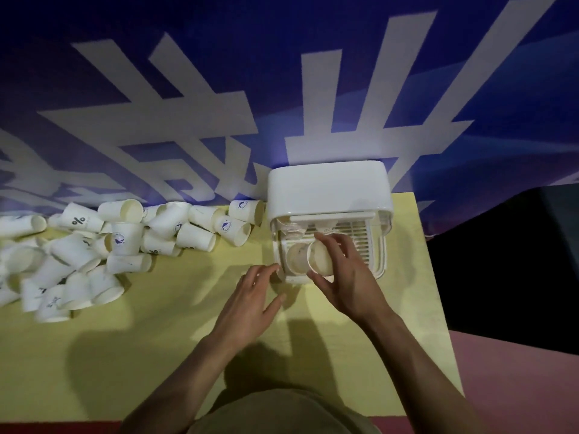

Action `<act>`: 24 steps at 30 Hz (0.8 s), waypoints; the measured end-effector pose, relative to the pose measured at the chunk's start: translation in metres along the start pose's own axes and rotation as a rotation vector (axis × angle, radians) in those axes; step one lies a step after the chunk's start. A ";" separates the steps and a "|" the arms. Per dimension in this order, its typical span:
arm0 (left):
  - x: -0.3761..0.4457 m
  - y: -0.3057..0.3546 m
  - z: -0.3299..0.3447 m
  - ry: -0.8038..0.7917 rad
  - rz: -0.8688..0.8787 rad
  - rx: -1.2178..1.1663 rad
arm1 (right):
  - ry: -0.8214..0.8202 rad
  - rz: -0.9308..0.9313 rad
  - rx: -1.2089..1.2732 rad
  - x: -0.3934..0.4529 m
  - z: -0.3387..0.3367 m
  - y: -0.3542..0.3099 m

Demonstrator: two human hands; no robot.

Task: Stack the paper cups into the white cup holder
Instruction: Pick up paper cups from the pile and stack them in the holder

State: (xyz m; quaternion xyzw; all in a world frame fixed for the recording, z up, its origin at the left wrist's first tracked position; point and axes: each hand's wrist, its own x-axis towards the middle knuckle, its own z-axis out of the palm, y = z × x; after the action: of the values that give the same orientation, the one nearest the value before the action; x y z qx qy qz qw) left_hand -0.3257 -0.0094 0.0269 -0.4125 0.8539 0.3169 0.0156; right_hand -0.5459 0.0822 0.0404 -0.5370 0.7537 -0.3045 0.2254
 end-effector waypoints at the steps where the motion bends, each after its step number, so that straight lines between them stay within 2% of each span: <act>1: -0.008 -0.008 -0.001 0.003 -0.028 -0.016 | -0.007 -0.013 -0.034 0.005 0.003 -0.004; 7: -0.048 -0.045 -0.001 0.015 -0.165 -0.096 | -0.123 -0.002 -0.252 0.022 0.037 -0.012; 17: -0.085 -0.085 -0.015 0.007 -0.218 -0.200 | -0.220 0.167 -0.407 0.045 0.069 -0.024; 21: -0.099 -0.109 -0.030 0.062 -0.221 -0.257 | -0.140 0.262 -0.450 0.030 0.075 -0.041; 24: -0.110 -0.136 -0.045 0.120 -0.247 -0.306 | -0.026 0.205 -0.447 0.013 0.082 -0.067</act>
State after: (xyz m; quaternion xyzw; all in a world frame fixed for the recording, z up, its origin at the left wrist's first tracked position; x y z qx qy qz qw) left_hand -0.1456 -0.0206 0.0228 -0.5298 0.7381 0.4134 -0.0593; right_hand -0.4505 0.0362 0.0287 -0.4981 0.8500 -0.0985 0.1405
